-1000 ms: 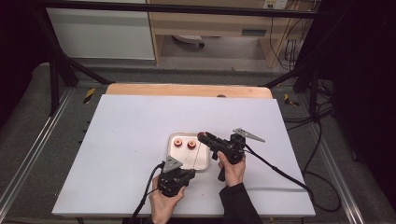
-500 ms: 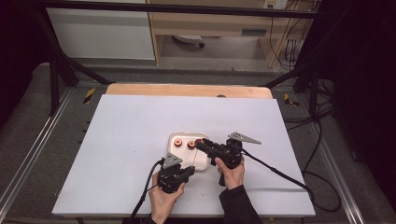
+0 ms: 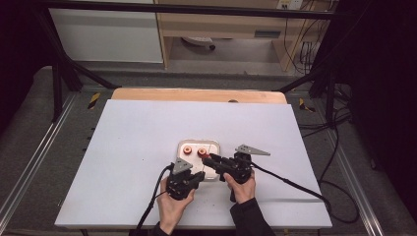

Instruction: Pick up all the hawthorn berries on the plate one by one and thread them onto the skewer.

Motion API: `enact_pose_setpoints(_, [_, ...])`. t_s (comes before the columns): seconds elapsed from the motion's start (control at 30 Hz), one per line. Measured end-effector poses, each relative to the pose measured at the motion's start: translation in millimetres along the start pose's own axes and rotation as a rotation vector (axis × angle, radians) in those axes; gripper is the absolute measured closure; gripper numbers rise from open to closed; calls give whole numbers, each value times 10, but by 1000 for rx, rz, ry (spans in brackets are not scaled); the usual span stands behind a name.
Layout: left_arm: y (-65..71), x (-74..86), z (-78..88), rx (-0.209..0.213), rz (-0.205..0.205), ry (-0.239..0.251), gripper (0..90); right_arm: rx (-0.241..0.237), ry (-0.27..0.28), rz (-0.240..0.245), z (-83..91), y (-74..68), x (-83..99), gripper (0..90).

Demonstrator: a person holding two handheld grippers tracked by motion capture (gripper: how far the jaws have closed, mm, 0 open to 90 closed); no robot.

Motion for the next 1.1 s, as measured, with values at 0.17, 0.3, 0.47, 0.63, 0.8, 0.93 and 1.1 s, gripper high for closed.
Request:
enact_pose_setpoints(0.17, [-9, -11, -9, -1, -8, 0, 883, -7, -23, 9, -10, -13, 61, 598])
enact_pose_setpoints(0.3, [-16, -19, -14, 2, -13, 6, 883, -12, -41, 7, -13, -25, 99, 598])
enact_pose_setpoints(0.47, [-24, -10, -21, 5, -34, 5, 883, -13, -58, 14, -13, -29, 127, 597])
enact_pose_setpoints(0.63, [-75, 21, 28, 1, -64, 8, 883, 0, -54, 46, 15, -24, 103, 498])
enact_pose_setpoints(0.8, [-174, 94, 122, -29, -104, -9, 883, 40, -58, 90, 77, 9, 21, 334])
enact_pose_setpoints(0.93, [-263, 154, 210, -41, -121, -21, 882, 73, -100, 121, 101, 71, -22, 209])
enact_pose_setpoints(1.1, [-344, 204, 328, -53, -130, -24, 883, 107, -163, 157, 106, 170, -70, 130])
Point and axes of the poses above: each handheld gripper's, and its own axes: z roughly backward along the jaws, x roughly out of its underside, y roughly to its right, the point moved 5 cm from there along -z, roughly forward along the jaws, and after that the axes turned 1 degree about x, right-handed, at the moved point
